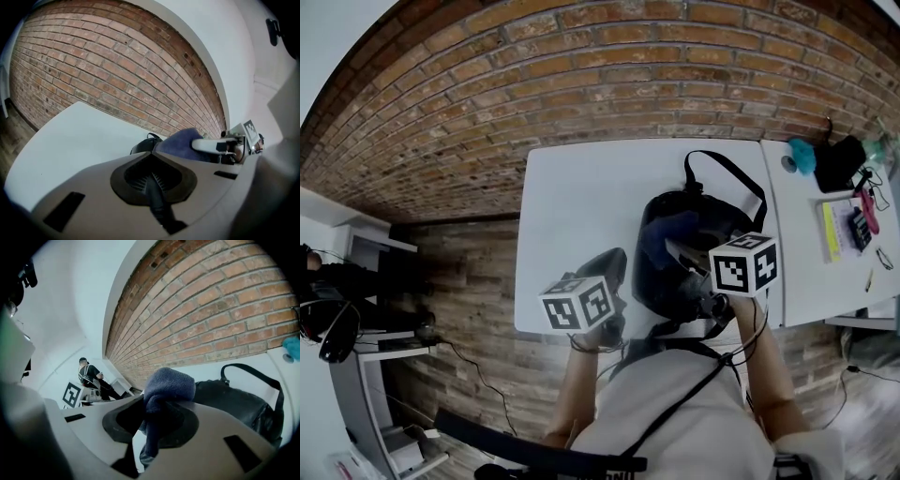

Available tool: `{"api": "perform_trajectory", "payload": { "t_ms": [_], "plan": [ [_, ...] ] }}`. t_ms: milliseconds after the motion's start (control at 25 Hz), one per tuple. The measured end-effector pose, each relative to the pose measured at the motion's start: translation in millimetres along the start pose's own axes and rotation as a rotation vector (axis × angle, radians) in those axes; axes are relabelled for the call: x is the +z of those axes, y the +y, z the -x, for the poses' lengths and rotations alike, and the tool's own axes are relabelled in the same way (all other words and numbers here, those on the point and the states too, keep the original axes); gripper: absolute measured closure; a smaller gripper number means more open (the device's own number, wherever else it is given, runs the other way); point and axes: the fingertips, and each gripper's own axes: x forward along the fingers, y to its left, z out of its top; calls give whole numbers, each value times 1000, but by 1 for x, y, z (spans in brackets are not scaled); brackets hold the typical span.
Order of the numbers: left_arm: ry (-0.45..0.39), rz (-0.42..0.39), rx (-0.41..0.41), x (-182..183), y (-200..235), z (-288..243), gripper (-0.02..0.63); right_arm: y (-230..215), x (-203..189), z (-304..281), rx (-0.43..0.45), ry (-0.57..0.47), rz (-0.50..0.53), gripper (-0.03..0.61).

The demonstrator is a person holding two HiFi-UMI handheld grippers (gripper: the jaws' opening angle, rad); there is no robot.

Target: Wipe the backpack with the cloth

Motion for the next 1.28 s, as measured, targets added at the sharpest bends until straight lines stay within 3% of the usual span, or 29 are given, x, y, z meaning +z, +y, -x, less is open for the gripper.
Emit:
{"api": "perform_trajectory", "payload": {
  "t_ms": [240, 440, 920, 1280],
  "plan": [
    [44, -30, -37, -8, -15, -13, 610, -41, 56, 4, -142, -114, 105, 505],
    [59, -41, -51, -9, -21, -19, 609, -74, 77, -11, -249, -122, 157, 505],
    [79, -36, -58, -11, -20, -25, 610, -122, 36, -42, -403, 31, 114, 505],
    [89, -37, -68, -13, -23, -28, 611, -120, 22, -38, -402, 64, 96, 505]
  ]
}}
